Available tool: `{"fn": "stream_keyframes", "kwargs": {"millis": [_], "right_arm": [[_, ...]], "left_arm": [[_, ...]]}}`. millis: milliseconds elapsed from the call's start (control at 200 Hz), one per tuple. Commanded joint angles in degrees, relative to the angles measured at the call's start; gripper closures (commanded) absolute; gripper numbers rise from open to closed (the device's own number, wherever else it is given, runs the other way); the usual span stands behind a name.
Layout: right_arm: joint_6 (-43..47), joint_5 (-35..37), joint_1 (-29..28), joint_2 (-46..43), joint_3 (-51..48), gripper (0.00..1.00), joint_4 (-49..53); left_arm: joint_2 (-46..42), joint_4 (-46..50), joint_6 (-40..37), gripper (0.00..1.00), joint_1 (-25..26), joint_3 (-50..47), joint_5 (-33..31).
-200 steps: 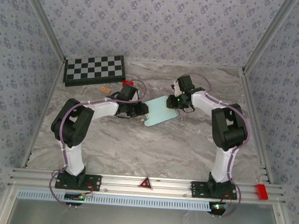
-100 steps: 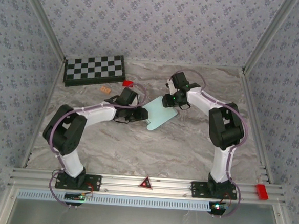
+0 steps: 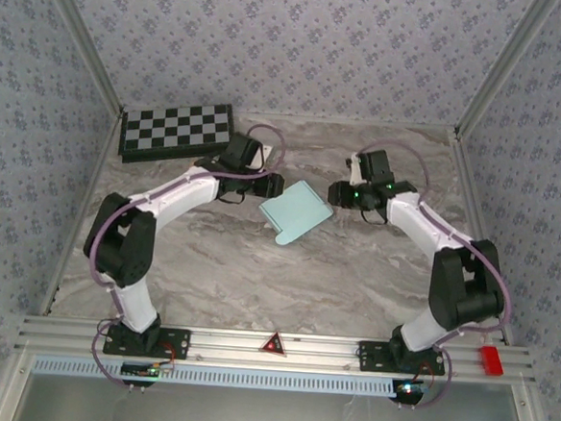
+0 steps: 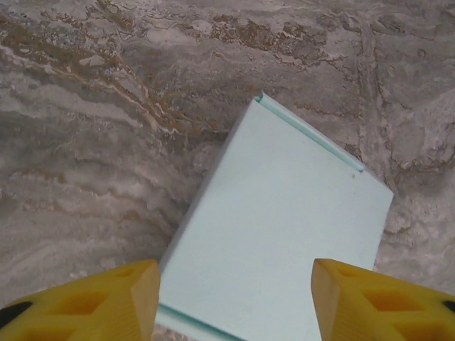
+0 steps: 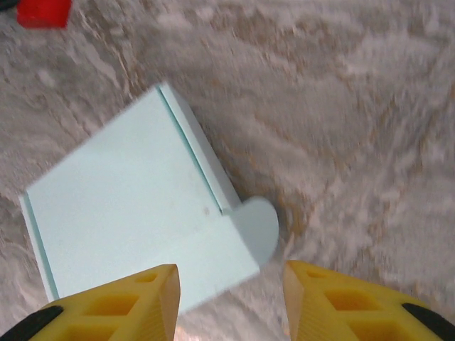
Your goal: Fold the paper box
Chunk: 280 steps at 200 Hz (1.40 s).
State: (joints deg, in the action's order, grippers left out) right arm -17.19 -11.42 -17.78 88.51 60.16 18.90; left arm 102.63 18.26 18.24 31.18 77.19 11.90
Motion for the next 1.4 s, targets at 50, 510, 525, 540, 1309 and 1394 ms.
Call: {"fn": "stream_keyframes", "kwargs": {"millis": [50,510,525,540,1309,1394], "right_arm": [[-3.3,0.5,0.7,-6.7,-8.0,0.56,-1.6],[-4.4,3.8,1.6,-17.5,-18.4,0.56,0.0],[-4.6,3.8,1.5,-17.5,-18.7,0.56,0.1],[-4.7,3.8,1.5,-17.7,-18.9,0.56,0.0],[-6.8,0.8,1.0,-12.3,-20.8,0.55,-5.8],[-7.3,0.3,0.7,-10.9,-20.7,0.55,-7.2]], "left_arm": [[5.1,2.2,-8.7,0.33,-1.9,4.1,4.0],[14.1,0.1,-11.0,0.28,-4.2,7.1,15.3],[14.3,0.0,-11.0,0.28,-4.2,7.0,15.7],[14.4,-0.1,-10.7,0.28,-4.2,7.0,16.0],[7.8,-9.4,0.5,0.42,-3.3,-7.6,18.5],[6.4,-11.3,2.9,0.45,-2.8,-9.9,18.2]]}}
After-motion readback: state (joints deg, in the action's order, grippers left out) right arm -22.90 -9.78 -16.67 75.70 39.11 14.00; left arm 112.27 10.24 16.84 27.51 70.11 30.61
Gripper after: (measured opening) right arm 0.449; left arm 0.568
